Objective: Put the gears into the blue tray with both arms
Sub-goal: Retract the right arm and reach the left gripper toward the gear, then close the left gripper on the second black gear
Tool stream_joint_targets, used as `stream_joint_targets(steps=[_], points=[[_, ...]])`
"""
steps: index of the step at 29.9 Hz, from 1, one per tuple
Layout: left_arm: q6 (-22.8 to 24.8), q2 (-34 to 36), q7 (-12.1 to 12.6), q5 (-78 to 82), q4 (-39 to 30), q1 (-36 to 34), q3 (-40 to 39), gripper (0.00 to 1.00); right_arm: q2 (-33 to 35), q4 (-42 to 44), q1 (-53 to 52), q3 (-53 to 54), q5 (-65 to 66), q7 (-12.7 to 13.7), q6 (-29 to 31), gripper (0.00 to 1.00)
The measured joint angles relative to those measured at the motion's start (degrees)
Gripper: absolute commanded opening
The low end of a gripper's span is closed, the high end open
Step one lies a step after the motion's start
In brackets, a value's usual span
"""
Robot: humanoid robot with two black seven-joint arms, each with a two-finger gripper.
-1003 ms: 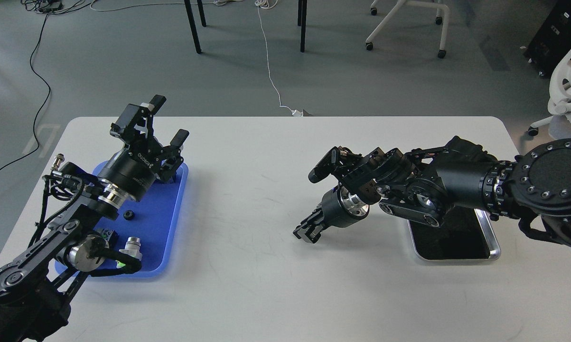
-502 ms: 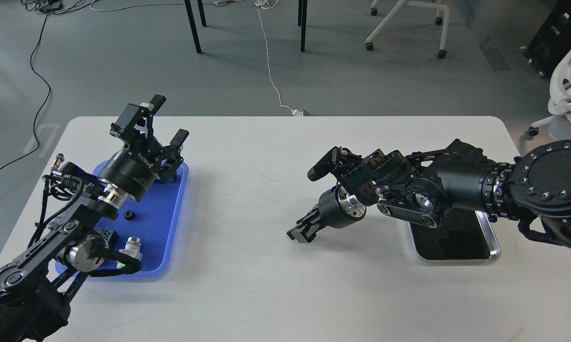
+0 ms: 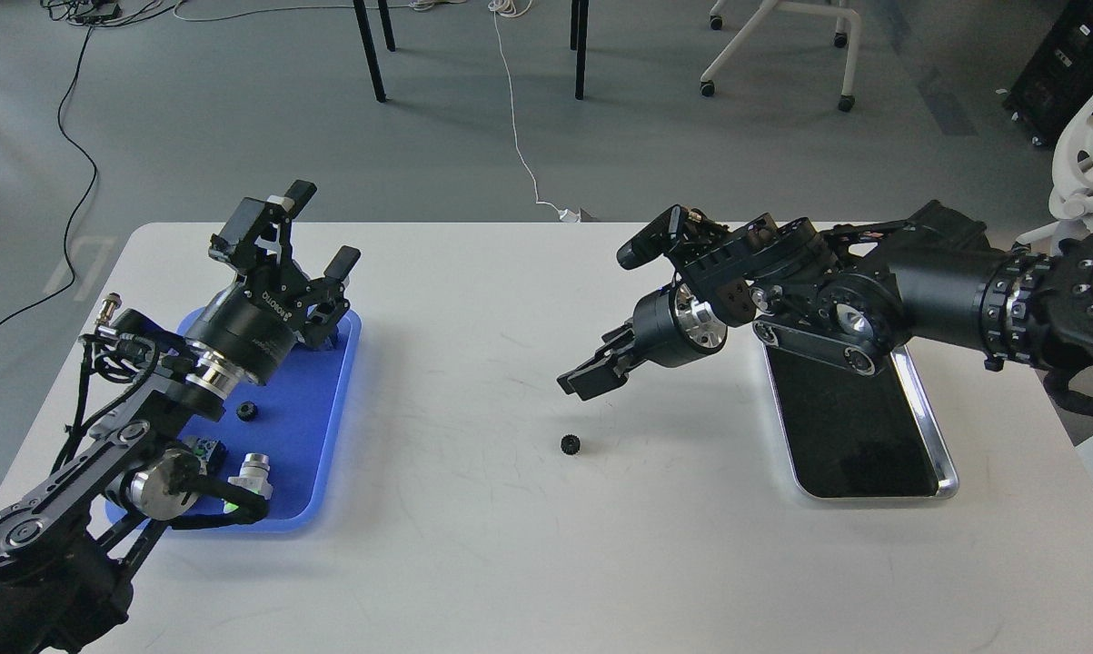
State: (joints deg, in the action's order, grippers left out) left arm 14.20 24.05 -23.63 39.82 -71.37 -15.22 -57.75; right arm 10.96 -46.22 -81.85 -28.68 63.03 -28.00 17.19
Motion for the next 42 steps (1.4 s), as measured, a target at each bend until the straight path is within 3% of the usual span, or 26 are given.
stream_joint_targets(steps=[7,16,19,24,32,42], points=[[0.0,2.7,-3.8,1.1,0.0,-0.5,0.6,0.98,9.8,-1.5,11.4,16.7,-21.1,0.0,0.1,0.97],[0.6,4.2,-4.4,25.5,-5.1,-2.5,4.5,0.98,15.7,-4.0,35.6,44.0,-47.5,0.0,4.1,0.97],[1.3,4.1,-4.4,37.8,-6.5,-6.6,10.0,0.98,16.1,-4.9,41.4,50.6,-55.3,0.0,6.6,0.97],[1.5,3.8,-4.4,57.8,-6.3,-20.1,25.6,0.98,17.3,-5.3,47.0,56.7,-61.8,0.0,7.7,0.97],[1.9,-2.4,-4.4,78.7,0.5,-38.2,44.8,0.96,19.3,-5.3,48.6,58.1,-62.5,0.0,8.3,0.97],[1.7,-13.3,-4.4,85.2,17.1,-43.3,56.5,0.89,20.4,-5.3,48.7,59.8,-62.5,0.0,9.6,0.97]])
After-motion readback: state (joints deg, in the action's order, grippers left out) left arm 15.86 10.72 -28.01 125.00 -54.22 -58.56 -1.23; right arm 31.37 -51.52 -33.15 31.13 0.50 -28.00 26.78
